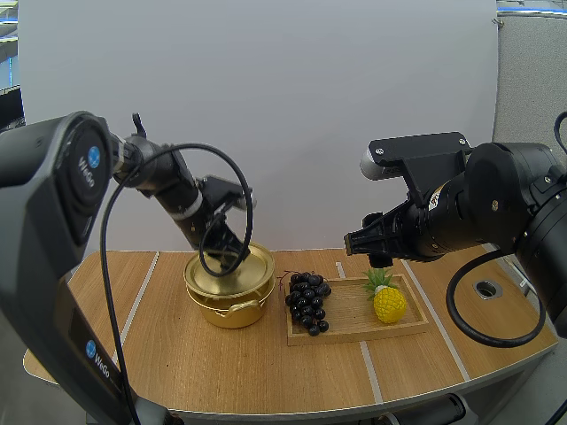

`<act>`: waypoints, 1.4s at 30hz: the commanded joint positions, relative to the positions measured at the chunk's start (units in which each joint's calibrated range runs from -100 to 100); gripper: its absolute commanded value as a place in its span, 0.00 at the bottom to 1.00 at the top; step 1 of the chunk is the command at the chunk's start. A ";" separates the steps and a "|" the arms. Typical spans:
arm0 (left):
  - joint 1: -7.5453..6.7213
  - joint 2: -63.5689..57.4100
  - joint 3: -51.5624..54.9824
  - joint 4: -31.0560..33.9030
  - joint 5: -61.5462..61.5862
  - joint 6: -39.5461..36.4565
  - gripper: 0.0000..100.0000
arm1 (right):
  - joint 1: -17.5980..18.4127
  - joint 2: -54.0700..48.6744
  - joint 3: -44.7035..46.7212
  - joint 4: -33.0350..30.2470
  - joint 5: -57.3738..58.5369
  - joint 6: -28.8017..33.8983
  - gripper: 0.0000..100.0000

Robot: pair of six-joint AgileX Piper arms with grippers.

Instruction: Open the pot, put the pineapple inside, and close it

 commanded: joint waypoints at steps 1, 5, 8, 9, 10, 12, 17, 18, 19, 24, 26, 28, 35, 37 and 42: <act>0.04 -5.42 -4.30 -0.36 1.13 -1.66 0.00 | -0.18 -0.07 -0.60 -0.37 -1.13 -0.13 1.00; 0.04 -10.89 -9.78 -0.12 1.13 -3.09 0.00 | -0.18 -0.07 -0.60 -0.37 -1.13 -0.13 1.00; 0.04 -14.77 -14.97 0.20 0.95 -5.48 0.00 | -0.18 -0.07 -0.60 -0.37 -1.13 -0.13 1.00; 0.04 -15.86 -16.80 0.20 0.78 -5.95 0.00 | -0.18 -0.07 -0.60 -0.37 -1.13 -0.13 1.00; 0.04 -16.85 -18.70 0.20 0.78 -6.33 0.00 | -0.18 -0.07 -0.60 -0.37 -1.13 -0.13 1.00; 0.04 -18.33 -22.16 0.33 0.64 -6.91 0.00 | -0.18 -0.07 -0.60 -0.37 -1.13 -0.13 1.00; 0.04 -20.46 -31.63 0.68 0.46 -8.01 0.00 | -0.18 -0.07 -0.60 -0.37 -1.13 -0.13 1.00; 0.04 -20.58 -33.77 1.21 0.28 -8.79 0.00 | -0.18 -0.07 -0.60 -0.37 -1.13 -0.13 1.00; 0.04 -20.66 -35.87 1.84 -0.44 -9.90 0.00 | -0.18 -0.07 -0.60 -0.37 -1.13 -0.13 1.00; 0.04 -20.77 -45.17 6.00 -5.03 -14.65 0.00 | -0.18 -0.07 -0.60 -0.37 -1.13 -0.13 1.00; 0.04 -20.77 -47.97 7.66 -5.42 -16.12 0.00 | -0.18 -0.07 -0.60 -0.37 -1.13 -0.13 1.00; 0.04 -20.77 -50.12 8.67 -5.62 -16.71 0.00 | -0.18 -0.07 -0.60 -0.37 -1.13 -0.13 1.00; 0.04 -20.77 -54.79 11.58 -14.33 -16.71 0.00 | -0.18 -0.07 -0.60 -0.37 -1.13 -0.13 1.00; 0.04 -20.94 -54.79 12.46 -17.74 -16.71 0.00 | -0.18 -0.07 -0.60 -0.37 -1.13 0.13 1.00; 0.04 -21.28 -54.79 13.27 -20.06 -16.71 0.00 | -0.18 0.07 -0.60 -0.83 -2.89 3.73 1.00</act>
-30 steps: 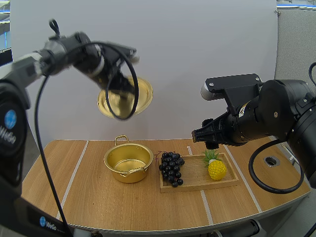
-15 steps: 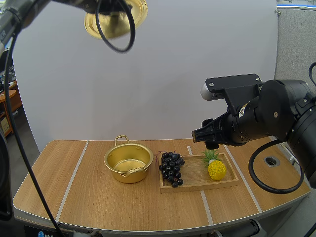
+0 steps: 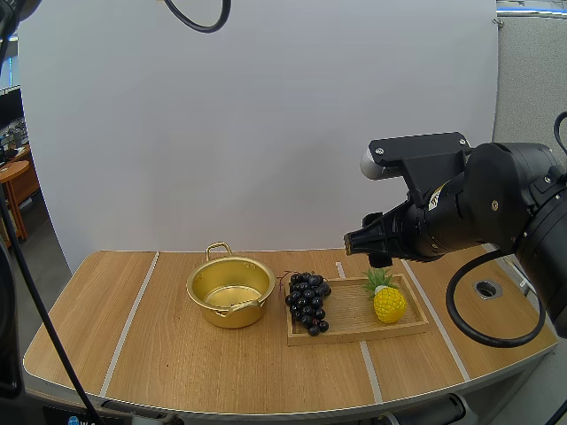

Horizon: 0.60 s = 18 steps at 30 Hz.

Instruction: Open the pot, put the pineapple inside, and close it

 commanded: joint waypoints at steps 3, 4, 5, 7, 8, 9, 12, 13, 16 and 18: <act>0.04 -0.57 -0.50 0.29 -3.15 -0.45 0.00 | -0.18 1.25 -0.60 -0.84 -3.26 1.69 1.00; 0.04 -0.57 -0.50 0.29 -3.15 -0.45 0.00 | -0.18 2.18 -0.60 -1.49 -3.53 2.31 1.00; 0.04 -0.57 -0.50 0.29 -3.15 -0.45 0.00 | -0.18 3.09 -0.60 -2.23 -3.68 2.96 1.00; 0.04 -0.57 -0.50 0.29 -3.15 -0.45 0.00 | -0.18 6.17 -0.60 -4.66 -3.68 3.99 1.00; 0.04 -0.57 -0.50 0.29 -3.15 -0.45 0.00 | -0.18 7.08 -0.60 -5.47 -3.68 4.18 1.00; 0.04 -0.57 -0.50 0.29 -3.15 -0.45 0.00 | -0.18 8.51 -0.60 -6.58 -3.68 4.31 1.00; 0.04 -0.57 -0.50 0.29 -3.15 -0.45 0.00 | -0.18 12.41 -0.60 -8.91 -4.67 6.38 1.00; 0.04 -0.57 -0.50 0.29 -3.15 -0.45 0.00 | -0.18 13.74 -0.60 -9.00 -5.20 6.38 1.00; 0.04 -0.57 -0.50 0.29 -3.15 -0.45 0.00 | -0.18 18.20 -0.60 -9.00 -8.27 6.38 1.00; 0.04 -0.57 -0.50 0.29 -3.15 -0.45 0.00 | -0.18 21.38 -0.60 -9.00 -9.36 6.38 1.00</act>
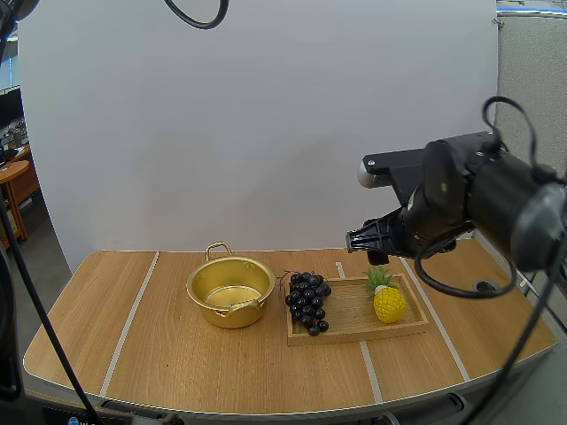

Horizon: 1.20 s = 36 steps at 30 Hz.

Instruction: Open the pot, put the pineapple inside, and close it

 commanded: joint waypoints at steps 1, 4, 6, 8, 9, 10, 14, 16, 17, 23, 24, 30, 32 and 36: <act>0.04 -0.47 -0.50 0.07 -2.03 -0.35 0.00 | -0.18 4.41 -0.60 -0.68 -3.04 0.49 1.00; 0.04 -0.47 -0.50 0.07 -2.03 -0.35 0.00 | -0.82 9.04 -0.60 -0.68 -5.76 0.49 1.00; 0.04 -0.47 -0.50 0.07 -2.03 -0.35 0.00 | -2.12 11.78 -0.60 -0.68 -8.91 0.49 1.00; 0.04 -0.47 -0.50 0.07 -2.03 -0.35 0.00 | -3.69 14.24 -0.60 -0.68 -11.28 0.18 1.00; 0.04 -0.47 -0.50 0.07 -2.03 -0.35 0.00 | -4.38 15.24 -0.60 -0.68 -12.47 -0.16 1.00; 0.04 -0.47 -0.50 0.07 -2.03 -0.35 0.00 | -5.18 16.41 -0.60 -0.68 -13.34 -1.05 1.00; 0.04 -0.47 -0.50 0.07 -2.03 -0.35 0.00 | -7.60 21.18 -1.20 1.51 -14.88 -5.90 1.00; 0.04 -0.47 -0.50 0.07 -2.03 -0.35 0.00 | -8.35 23.11 -2.02 2.95 -14.88 -8.59 1.00; 0.04 -0.47 -0.50 0.07 -2.03 -0.35 0.00 | -8.77 24.02 -2.52 3.82 -14.88 -9.48 1.00; 0.04 -0.47 -0.50 0.07 -2.03 -0.35 0.00 | -9.19 27.17 -5.75 9.45 -12.51 -15.53 1.00; 0.04 -0.47 -0.50 0.07 -2.03 -0.35 0.00 | -9.19 27.29 -5.94 9.45 -12.51 -15.53 1.00; 0.04 -0.47 -0.50 0.07 -2.03 -0.35 0.00 | -9.19 29.35 -6.35 10.33 -13.46 -17.21 1.00; 0.04 -0.47 -0.50 0.07 -2.03 -0.35 0.00 | -9.19 30.24 -6.35 10.98 -13.46 -17.81 1.00; 0.04 -0.47 -0.50 0.07 -2.03 -0.35 0.00 | -9.19 31.86 -6.35 11.28 -14.45 -17.81 1.00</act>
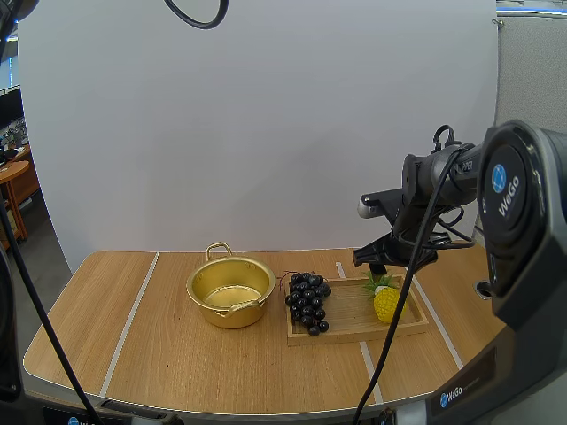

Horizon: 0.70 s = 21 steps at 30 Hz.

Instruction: Open the pot, put the pineapple inside, and close it

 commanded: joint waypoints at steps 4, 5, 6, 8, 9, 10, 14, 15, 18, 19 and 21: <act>0.04 -0.47 -0.50 0.07 -2.03 -0.35 0.00 | -0.27 2.59 -0.35 0.55 -2.15 -0.82 1.00; 0.04 -0.47 -0.50 0.07 -2.03 -0.35 0.00 | -0.27 3.22 -0.35 0.55 -2.32 -0.81 1.00; 0.04 -0.47 -0.50 0.07 -2.03 -0.35 0.00 | -0.27 3.74 -0.35 0.55 -2.39 -0.81 1.00; 0.04 -0.47 -0.50 0.07 -2.03 -0.35 0.00 | -0.27 5.12 -0.35 0.55 -2.98 -0.81 1.00; 0.04 -0.47 -0.50 0.07 -2.03 -0.35 0.00 | -0.27 5.71 -0.35 0.66 -3.28 -0.81 1.00; 0.04 -0.47 -0.50 0.07 -2.03 -0.35 0.00 | -0.27 6.27 -0.35 0.85 -3.68 -0.81 1.00; 0.04 -0.47 -0.50 0.07 -2.03 -0.35 0.00 | -0.27 7.72 -0.35 2.42 -4.42 -2.14 1.00; 0.04 -0.47 -0.50 0.07 -2.03 -0.35 0.00 | -0.27 8.16 -0.35 2.87 -4.42 -2.39 1.00; 0.04 -0.47 -0.50 0.07 -2.03 -0.35 0.00 | -0.27 8.76 -0.35 3.47 -4.85 -2.93 1.00; 0.04 -0.47 -0.50 0.07 -2.03 -0.35 0.00 | -0.27 9.88 -0.35 3.86 -5.67 -3.22 1.00; 0.04 -0.47 -0.50 0.07 -2.03 -0.35 0.00 | -0.27 11.47 -0.35 3.86 -6.27 -3.22 1.00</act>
